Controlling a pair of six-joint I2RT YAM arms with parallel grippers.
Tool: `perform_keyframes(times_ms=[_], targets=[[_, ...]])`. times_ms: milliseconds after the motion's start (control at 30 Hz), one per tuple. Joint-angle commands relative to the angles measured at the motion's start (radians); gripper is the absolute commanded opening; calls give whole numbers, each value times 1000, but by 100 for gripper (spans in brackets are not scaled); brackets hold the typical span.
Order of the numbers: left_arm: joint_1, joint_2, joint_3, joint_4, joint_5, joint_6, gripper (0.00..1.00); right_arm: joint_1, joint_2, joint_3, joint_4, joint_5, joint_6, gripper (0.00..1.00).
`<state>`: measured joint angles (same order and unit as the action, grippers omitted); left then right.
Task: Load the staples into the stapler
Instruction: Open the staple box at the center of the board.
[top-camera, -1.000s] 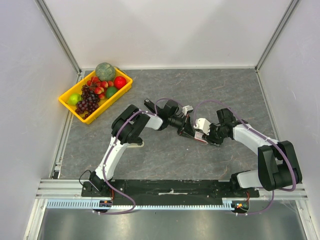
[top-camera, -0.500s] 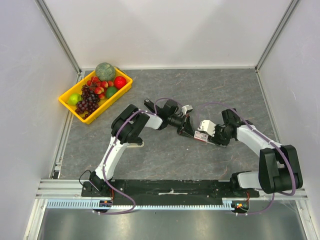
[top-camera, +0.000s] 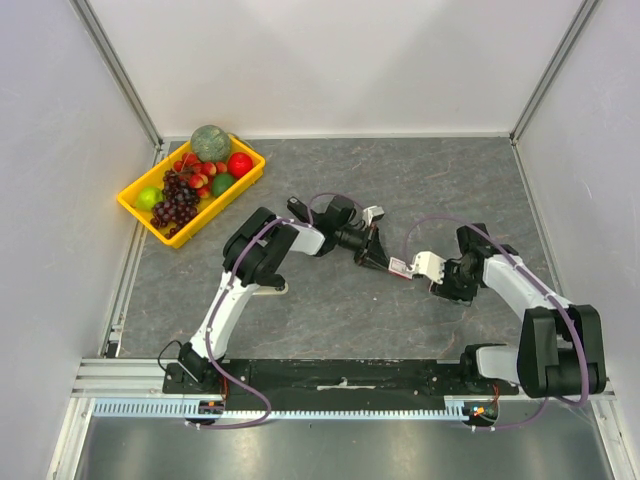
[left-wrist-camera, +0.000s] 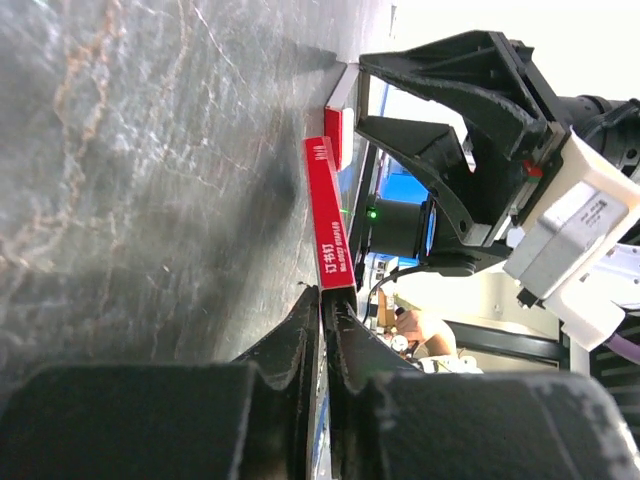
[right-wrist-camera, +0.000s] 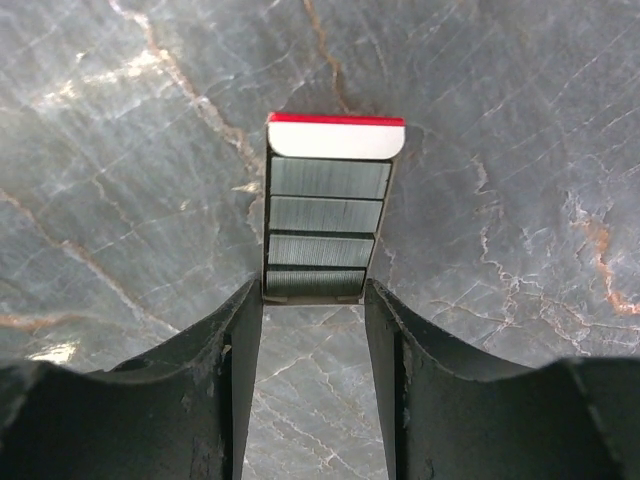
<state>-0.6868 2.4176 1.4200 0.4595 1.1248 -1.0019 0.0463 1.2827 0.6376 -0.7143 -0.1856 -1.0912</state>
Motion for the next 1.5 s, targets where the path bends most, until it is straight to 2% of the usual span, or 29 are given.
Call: perform_keyframes(times_ms=[0,233,300,400,600,733,867,1033,1467], targets=[[0,44,59,-38,-8,28,12,-5,-43,2,-79,-23,-61,53],[-10,101,134,-110,-43,55,14,-3,-46,25,-89,-95,-72,53],[-14,115,148,-131,-57,62,18,-2,-37,34,-88,-112,-65,53],[-28,138,183,-174,-65,80,26,0,-36,53,-89,-129,-59,55],[-74,156,212,-197,-63,83,32,0,-46,80,-88,-144,-33,61],[-89,138,183,-228,-68,100,37,-2,-49,68,-80,-143,-27,70],[-94,101,145,-272,-76,149,52,0,-37,51,-31,-143,14,76],[-94,83,137,-320,-80,195,62,1,-13,31,48,-137,76,77],[-7,-18,149,-453,-92,325,64,20,82,28,93,-126,109,80]])
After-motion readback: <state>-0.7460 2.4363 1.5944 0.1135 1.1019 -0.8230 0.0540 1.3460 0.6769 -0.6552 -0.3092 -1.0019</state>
